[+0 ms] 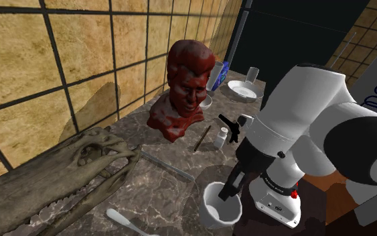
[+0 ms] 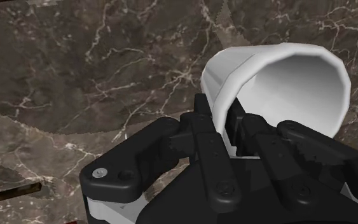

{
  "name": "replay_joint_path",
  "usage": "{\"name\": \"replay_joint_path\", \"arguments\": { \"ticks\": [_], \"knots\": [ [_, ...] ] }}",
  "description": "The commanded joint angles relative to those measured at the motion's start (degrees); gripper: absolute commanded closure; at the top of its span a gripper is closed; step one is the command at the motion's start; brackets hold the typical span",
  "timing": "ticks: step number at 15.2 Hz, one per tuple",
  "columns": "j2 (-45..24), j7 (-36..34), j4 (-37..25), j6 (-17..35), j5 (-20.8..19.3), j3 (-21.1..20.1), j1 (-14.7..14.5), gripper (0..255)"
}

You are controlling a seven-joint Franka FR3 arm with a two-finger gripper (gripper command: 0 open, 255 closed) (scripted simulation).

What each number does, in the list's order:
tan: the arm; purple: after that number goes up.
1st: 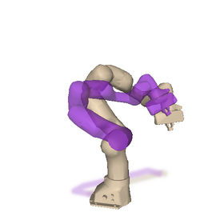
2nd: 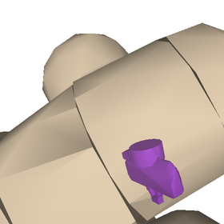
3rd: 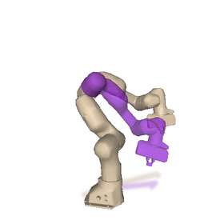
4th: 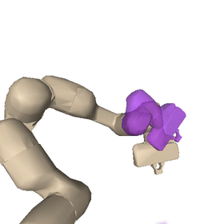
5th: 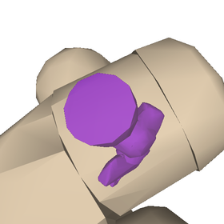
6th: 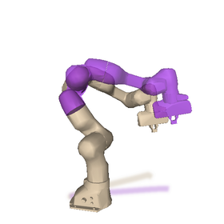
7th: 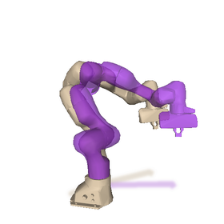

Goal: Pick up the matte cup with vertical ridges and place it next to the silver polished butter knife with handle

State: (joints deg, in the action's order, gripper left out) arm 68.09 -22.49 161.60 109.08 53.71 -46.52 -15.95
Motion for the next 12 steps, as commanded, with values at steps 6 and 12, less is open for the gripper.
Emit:
{"name": "replay_joint_path", "arguments": {
  "ticks": [6, 12],
  "knots": [
    [-1.79, 1.34, 3.32, 4.99, 5.11, -5.0, -1.01, 255],
    [-3.42, 2.37, 4.86, 8.08, 8.41, -8.2, -1.28, 255]
  ]
}}
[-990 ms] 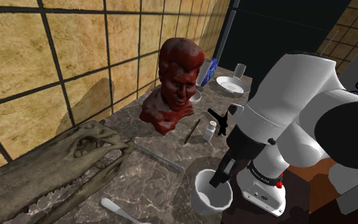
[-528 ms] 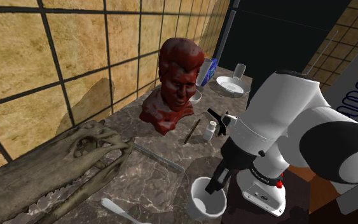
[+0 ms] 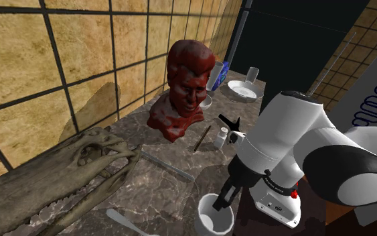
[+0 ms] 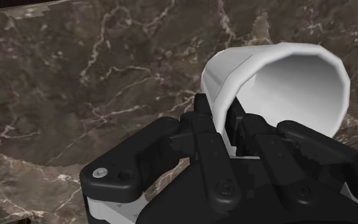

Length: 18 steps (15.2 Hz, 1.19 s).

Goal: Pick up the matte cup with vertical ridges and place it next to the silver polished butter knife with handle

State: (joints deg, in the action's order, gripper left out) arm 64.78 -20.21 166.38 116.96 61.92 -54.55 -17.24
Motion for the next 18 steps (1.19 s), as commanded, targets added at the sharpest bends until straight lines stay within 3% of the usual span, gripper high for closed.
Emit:
{"name": "replay_joint_path", "arguments": {
  "ticks": [1, 5, 6, 11, 15, 18],
  "knots": [
    [-0.11, 0.09, 0.08, 0.2, 0.2, -0.17, 0.01, 255],
    [-0.11, 0.09, 0.08, 0.2, 0.2, -0.17, 0.01, 255],
    [-0.11, 0.1, 0.08, 0.2, 0.2, -0.17, 0.01, 0],
    [-0.11, 0.09, 0.08, 0.2, 0.2, -0.18, 0.01, 0],
    [5.3, -2.18, -2.13, -7.97, -7.99, 8.6, -0.62, 0],
    [5.32, -2.17, -2.13, -7.99, -7.98, 8.59, -0.61, 0]
  ]
}}
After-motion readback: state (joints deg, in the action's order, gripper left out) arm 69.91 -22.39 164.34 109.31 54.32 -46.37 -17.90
